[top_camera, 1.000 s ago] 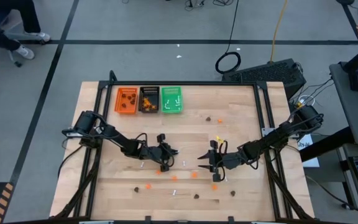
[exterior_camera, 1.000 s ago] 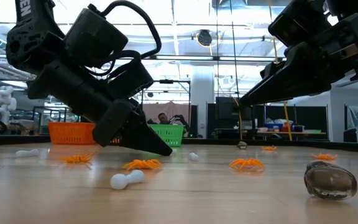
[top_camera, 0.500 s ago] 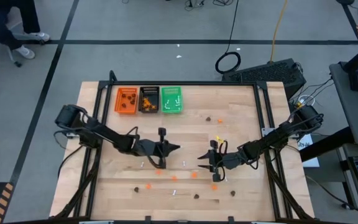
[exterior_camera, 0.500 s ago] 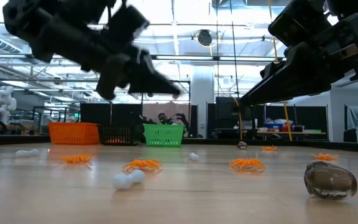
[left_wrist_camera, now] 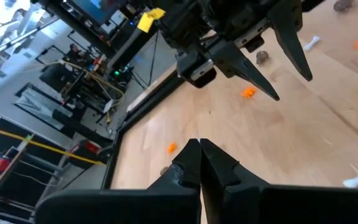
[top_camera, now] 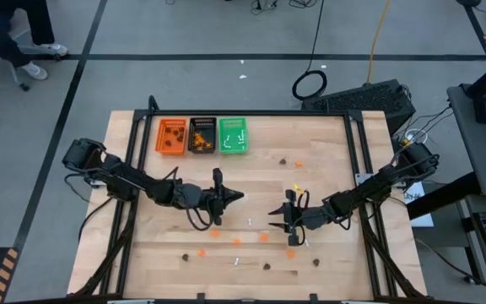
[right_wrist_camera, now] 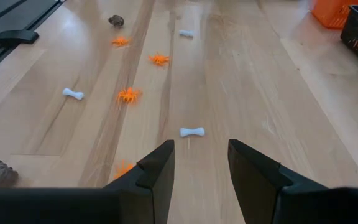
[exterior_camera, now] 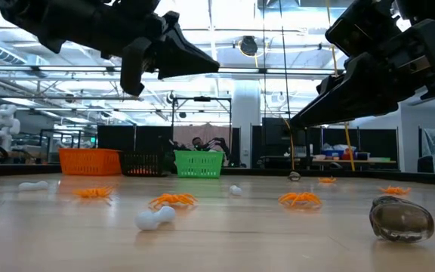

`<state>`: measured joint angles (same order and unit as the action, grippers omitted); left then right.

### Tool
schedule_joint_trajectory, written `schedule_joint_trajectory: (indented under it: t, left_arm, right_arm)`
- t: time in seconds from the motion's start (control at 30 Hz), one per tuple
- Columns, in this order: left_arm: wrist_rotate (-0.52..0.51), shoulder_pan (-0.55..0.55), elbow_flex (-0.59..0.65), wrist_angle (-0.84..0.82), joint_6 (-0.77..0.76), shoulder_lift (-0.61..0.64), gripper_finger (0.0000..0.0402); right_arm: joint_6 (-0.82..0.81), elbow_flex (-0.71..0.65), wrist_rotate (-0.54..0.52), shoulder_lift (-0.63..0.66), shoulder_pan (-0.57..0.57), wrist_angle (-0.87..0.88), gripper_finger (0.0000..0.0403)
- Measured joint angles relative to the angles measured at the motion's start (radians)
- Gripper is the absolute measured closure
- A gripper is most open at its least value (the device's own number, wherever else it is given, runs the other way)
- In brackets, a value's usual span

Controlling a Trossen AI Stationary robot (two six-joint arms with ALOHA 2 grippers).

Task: Sort Halloween decoration
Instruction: Put the white bone toy into the green bin

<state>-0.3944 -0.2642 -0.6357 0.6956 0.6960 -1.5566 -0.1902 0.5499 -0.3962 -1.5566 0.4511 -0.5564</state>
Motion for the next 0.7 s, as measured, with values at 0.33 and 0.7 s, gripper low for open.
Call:
schedule_joint_trajectory:
  t: [0.33,0.7]
  left_arm:
    - [-0.007,0.015,-0.001,-0.100,-0.233,0.000,0.0401]
    - [-0.252,0.031,-0.001,-0.586,-0.867,0.000,0.0401]
  right_arm:
    - [-0.006,0.000,0.000,0.000,0.000,0.000,0.0266]
    - [-0.001,0.000,0.000,0.000,0.000,0.008,0.0266]
